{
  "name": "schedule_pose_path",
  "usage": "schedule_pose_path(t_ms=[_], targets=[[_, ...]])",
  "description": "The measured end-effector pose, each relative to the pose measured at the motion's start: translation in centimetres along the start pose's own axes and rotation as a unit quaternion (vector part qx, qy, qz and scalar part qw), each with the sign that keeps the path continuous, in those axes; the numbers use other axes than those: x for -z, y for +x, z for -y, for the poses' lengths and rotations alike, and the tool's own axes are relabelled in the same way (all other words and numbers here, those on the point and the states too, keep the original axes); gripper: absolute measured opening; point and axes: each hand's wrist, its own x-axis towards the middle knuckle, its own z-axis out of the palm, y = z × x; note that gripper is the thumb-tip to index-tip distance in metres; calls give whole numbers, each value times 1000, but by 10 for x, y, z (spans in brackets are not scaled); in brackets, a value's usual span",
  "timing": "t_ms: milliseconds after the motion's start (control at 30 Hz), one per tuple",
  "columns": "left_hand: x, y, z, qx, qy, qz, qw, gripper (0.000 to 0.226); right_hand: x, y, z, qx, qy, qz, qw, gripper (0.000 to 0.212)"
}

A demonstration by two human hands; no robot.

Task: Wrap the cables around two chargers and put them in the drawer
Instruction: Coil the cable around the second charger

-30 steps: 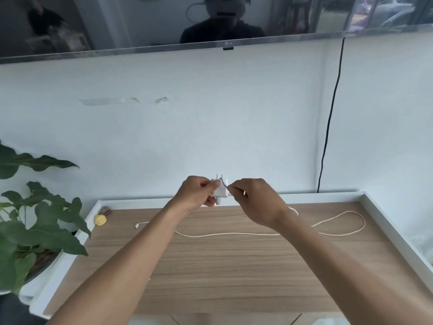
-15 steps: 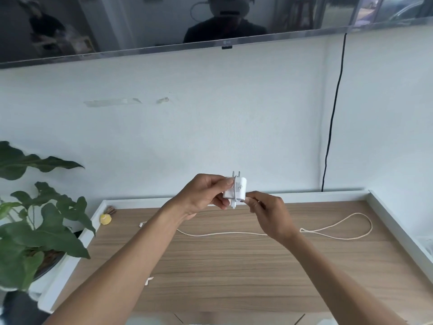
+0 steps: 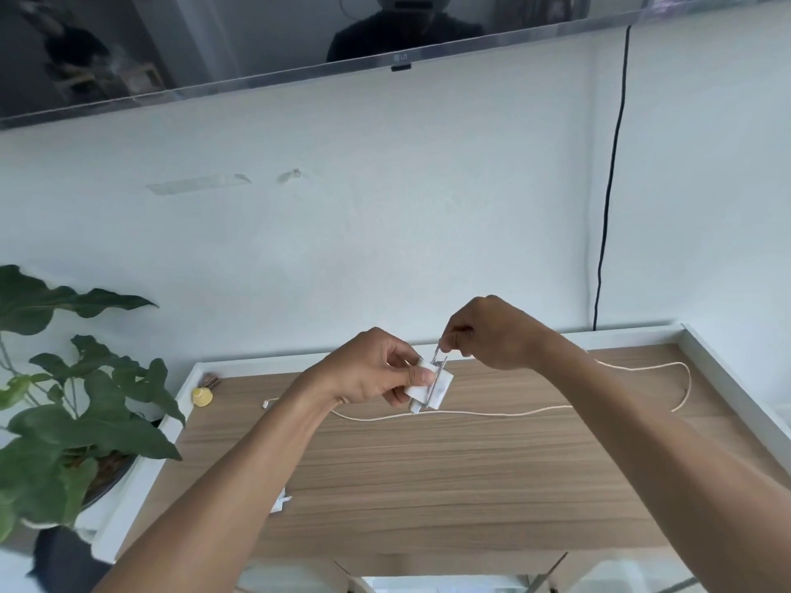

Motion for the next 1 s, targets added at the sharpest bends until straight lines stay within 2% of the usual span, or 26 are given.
schedule_pose_path(t_ms=[67,133,233,333,467,567,700,867,1000], targets=[[2,2,0,22,16,-29,999,22,-1,2,10,-12,1,1,1000,20],[3,4,1,40,-9,-81,996,22,-3,3,20,-22,-1,-42,999,24],[-1,7,-1,65,-80,-185,977,35,-11,-2,35,-10,-43,-112,993,27],[-1,8,-5,84,-181,-228,953,35,-30,-9,45,20,-65,-179,981,30],[7,6,-6,109,-319,-191,922,28,-51,-14,42,44,-4,-254,966,25],[7,6,-7,115,-374,-175,904,29,-70,-24,40,75,55,-304,948,19],[12,7,-8,112,-437,-183,873,26,-104,-34,34,97,62,-328,938,13],[14,0,-8,85,-372,-138,914,37,-107,-20,1,102,172,-302,932,17],[15,-5,-12,41,-352,-109,929,42,-97,-11,-8,118,179,-277,937,24]])
